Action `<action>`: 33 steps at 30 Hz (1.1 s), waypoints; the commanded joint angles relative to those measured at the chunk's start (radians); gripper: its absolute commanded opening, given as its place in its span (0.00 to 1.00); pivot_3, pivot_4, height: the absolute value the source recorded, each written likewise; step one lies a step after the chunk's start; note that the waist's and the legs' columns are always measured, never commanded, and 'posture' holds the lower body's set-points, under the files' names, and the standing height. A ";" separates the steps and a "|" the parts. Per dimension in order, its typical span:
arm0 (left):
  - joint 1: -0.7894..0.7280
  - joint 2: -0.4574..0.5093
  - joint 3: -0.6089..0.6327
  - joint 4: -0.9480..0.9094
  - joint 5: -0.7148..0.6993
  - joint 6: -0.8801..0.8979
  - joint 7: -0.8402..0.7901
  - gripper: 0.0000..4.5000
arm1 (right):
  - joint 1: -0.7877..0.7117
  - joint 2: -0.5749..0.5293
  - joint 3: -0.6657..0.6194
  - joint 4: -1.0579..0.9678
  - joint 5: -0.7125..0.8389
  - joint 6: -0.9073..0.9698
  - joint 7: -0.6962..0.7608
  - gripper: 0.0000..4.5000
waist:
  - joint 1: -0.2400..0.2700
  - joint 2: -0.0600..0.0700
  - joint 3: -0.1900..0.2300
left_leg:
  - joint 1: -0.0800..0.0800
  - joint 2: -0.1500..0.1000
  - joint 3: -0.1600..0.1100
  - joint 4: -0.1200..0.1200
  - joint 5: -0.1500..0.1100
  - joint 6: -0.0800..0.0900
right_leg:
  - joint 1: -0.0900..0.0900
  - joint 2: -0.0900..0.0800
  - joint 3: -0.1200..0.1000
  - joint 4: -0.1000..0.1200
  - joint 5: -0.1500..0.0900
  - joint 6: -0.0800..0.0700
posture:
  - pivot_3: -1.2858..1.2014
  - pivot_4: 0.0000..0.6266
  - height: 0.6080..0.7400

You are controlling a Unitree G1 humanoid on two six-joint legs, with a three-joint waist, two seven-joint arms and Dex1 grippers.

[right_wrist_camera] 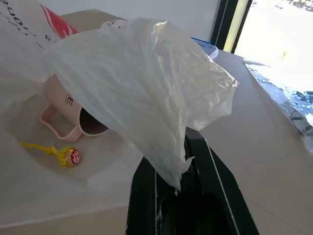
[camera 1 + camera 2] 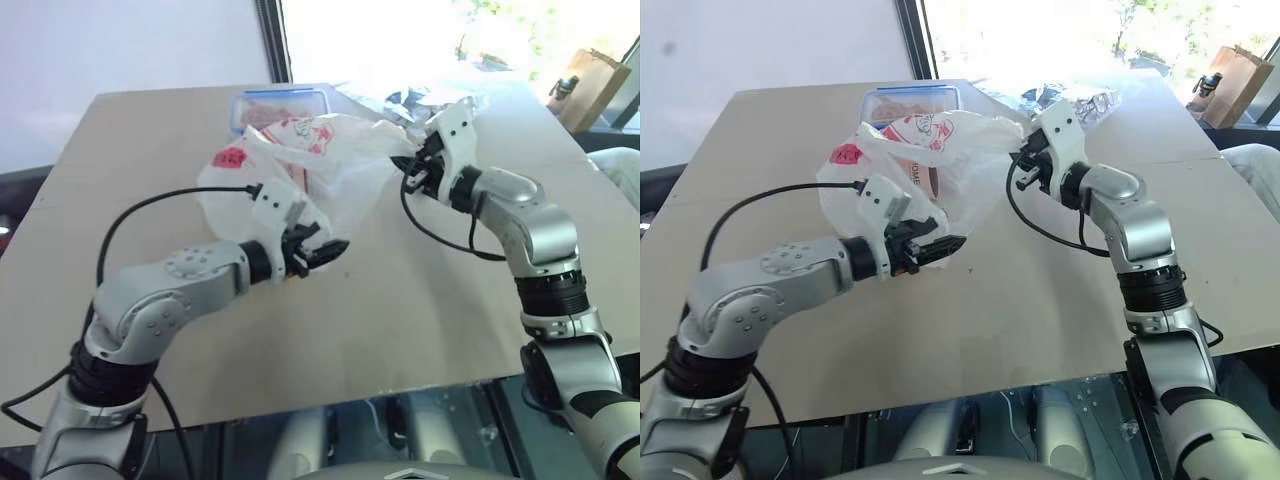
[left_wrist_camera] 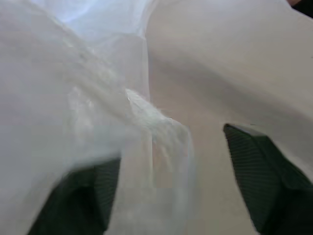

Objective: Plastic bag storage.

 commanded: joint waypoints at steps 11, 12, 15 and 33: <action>-0.466 0.101 0.484 0.538 -0.314 -0.169 -0.055 0.01 | -0.442 -0.081 -0.236 0.301 0.080 -0.177 -0.012 0.00 | 0.004 -0.001 0.007 | 0.000 -0.003 0.000 0.002 0.000 0.000 | 0.001 0.001 -0.001 0.001 0.000 0.000 | 0.52 0.24 1.00; -0.502 0.095 0.453 0.587 -0.249 -0.199 -0.077 0.01 | -0.495 -0.102 -0.258 0.345 0.085 -0.183 -0.016 0.00 | 0.006 -0.001 0.006 | 0.001 -0.004 0.000 0.002 0.000 0.000 | 0.001 0.001 -0.001 0.001 0.000 0.000 | 0.52 0.24 1.00; -0.597 0.038 0.382 0.711 -0.092 -0.289 -0.127 0.01 | -0.596 -0.162 -0.287 0.434 0.081 -0.209 -0.016 0.00 | 0.016 -0.001 0.007 | -0.001 -0.005 -0.002 0.001 -0.001 0.002 | 0.002 -0.001 -0.004 0.001 0.000 0.001 | 0.52 0.24 1.00; -0.328 -0.205 0.232 0.408 0.166 -0.254 -0.150 0.01 | 0.033 -0.257 -0.292 -0.448 0.188 0.334 -0.232 0.00 | 0.005 -0.001 0.007 | -0.017 -0.002 0.004 0.001 -0.002 0.003 | -0.018 -0.008 -0.002 0.003 0.000 0.002 | 0.52 0.24 1.00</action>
